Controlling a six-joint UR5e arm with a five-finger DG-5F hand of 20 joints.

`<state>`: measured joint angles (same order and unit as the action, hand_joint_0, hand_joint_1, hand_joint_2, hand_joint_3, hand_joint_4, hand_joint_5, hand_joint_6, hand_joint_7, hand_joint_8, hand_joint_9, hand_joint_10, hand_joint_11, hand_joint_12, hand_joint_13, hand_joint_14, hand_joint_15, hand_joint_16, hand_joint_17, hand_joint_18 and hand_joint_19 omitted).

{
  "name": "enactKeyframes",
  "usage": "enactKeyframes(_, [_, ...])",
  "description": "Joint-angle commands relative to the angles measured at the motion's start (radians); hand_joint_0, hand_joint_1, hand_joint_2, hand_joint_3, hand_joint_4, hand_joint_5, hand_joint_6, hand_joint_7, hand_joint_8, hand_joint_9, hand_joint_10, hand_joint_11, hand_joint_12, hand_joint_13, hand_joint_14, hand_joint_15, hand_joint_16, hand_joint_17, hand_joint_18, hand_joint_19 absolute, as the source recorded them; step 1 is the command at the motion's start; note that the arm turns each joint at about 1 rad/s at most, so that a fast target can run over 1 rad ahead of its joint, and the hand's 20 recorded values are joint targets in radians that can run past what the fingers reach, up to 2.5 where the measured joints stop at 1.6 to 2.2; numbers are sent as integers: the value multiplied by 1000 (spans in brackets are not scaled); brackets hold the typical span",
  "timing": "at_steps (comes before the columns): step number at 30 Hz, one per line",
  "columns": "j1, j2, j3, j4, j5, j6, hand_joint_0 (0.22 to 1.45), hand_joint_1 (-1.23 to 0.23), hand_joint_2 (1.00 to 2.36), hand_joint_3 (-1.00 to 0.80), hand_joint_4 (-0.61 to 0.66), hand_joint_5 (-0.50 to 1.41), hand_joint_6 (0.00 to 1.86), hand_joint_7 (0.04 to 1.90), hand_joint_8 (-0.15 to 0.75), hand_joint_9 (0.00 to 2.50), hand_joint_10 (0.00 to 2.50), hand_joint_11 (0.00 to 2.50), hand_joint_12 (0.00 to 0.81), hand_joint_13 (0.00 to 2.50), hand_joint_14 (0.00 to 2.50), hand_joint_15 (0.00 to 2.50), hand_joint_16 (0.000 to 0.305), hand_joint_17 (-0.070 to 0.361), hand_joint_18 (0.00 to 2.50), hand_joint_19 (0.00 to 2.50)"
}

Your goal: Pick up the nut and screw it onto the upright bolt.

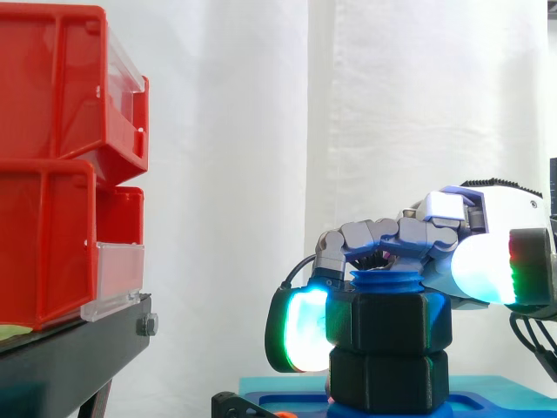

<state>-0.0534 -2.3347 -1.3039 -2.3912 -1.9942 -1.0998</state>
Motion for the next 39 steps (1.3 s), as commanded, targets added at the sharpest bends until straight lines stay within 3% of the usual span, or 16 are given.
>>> enactKeyframes(1, [0,0,0,0,0,0,477,-296,1000,-500,178,-10,504,1335,292,993,3,93,301,673,0,0,28,63,424,0])
enactKeyframes(11, [0,1,0,3,0,2,474,-293,1000,-500,165,32,501,1409,286,1066,3,102,305,687,0,0,28,64,438,0])
enactKeyframes(27, [-17,1,-2,9,-6,2,469,-315,1000,-500,136,60,526,1409,258,1227,2,102,298,753,0,0,28,63,506,0])
enactKeyframes(30, [-19,0,0,9,-6,2,434,-396,1000,-500,173,56,514,1425,281,1228,3,98,314,766,0,0,31,70,530,0])
enactKeyframes(34, [-19,1,0,9,-6,2,400,-625,1000,-500,251,27,543,1367,299,1197,4,121,335,763,0,0,35,79,563,0])
enactKeyframes(39, [-17,1,0,9,-6,2,396,-654,1000,-500,277,14,565,1322,300,1162,4,123,339,754,0,0,36,82,566,0])
